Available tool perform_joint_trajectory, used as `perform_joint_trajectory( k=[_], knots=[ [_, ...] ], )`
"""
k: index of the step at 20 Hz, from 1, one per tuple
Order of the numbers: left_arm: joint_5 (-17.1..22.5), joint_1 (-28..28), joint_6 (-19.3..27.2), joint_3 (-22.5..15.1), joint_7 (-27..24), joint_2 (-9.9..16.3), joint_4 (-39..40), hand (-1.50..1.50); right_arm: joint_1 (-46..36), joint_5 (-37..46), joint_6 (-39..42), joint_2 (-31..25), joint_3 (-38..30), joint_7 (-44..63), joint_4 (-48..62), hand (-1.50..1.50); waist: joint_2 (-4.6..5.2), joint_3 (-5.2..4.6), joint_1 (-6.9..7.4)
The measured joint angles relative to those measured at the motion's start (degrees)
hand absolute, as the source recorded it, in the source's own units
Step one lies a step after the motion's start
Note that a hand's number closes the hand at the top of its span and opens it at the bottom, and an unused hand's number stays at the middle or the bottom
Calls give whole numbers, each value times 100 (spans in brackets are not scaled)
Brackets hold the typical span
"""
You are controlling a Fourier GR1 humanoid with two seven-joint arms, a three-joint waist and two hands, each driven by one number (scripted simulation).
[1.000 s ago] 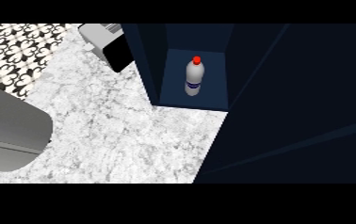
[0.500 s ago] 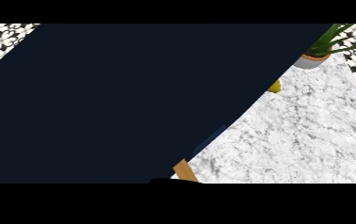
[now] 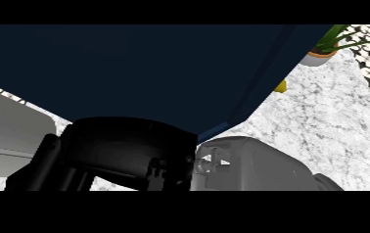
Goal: Pick up the bottled water, place it into the cabinet and close the cabinet
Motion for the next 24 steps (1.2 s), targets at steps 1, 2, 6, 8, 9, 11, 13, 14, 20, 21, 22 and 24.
perform_joint_trajectory(
  k=[1, 2, 6, 8, 9, 11, 13, 14, 20, 21, 22, 24],
  knots=[
    [13, 53, -25, 62, 34, -37, 9, -150, -48, -124, 11, 5, -78, 23, 141, 150, 1, 3, -48],
    [10, 151, -98, 149, 57, -68, 12, -150, -66, -205, 68, 7, -159, 29, 308, 150, 2, 5, -79],
    [5, 345, -279, 402, 171, -252, 26, -150, -6, -407, 295, -2, -339, -102, 925, 150, 9, 9, -184],
    [-31, 415, -336, 508, 231, -365, -14, -150, 125, -428, 580, -40, -465, -174, 1234, 150, 13, 12, -220],
    [-53, 422, -329, 548, 253, -436, -47, -150, 217, -438, 728, -84, -535, -216, 1346, 150, 15, 13, -241],
    [-47, 447, -430, 659, 326, -529, -22, -150, 295, -443, 1005, -161, -715, -290, 1628, 150, 16, 15, -264],
    [-67, 488, -516, 758, 394, -625, -4, -150, 359, -406, 1279, -226, -885, -413, 1967, 150, 19, 16, -273],
    [-70, 469, -492, 785, 438, -686, -34, -150, 345, -375, 1385, -252, -979, -464, 2138, 150, 20, 18, -282],
    [-114, 386, -674, 962, 703, -929, -32, -150, 196, -11, 1817, -384, -1466, -935, 2888, 150, 17, 18, -306],
    [-147, 377, -703, 986, 735, -978, -46, -150, 162, 96, 1870, -361, -1498, -1064, 2974, 150, 19, 19, -305],
    [-182, 370, -740, 1010, 767, -1023, -33, -150, 131, 231, 1964, -352, -1516, -1216, 3077, 150, 11, 20, -302],
    [-142, 354, -750, 1083, 882, -1070, -82, -150, 96, 411, 2089, -350, -1541, -1381, 3178, 150, 5, 11, -305]
  ],
)
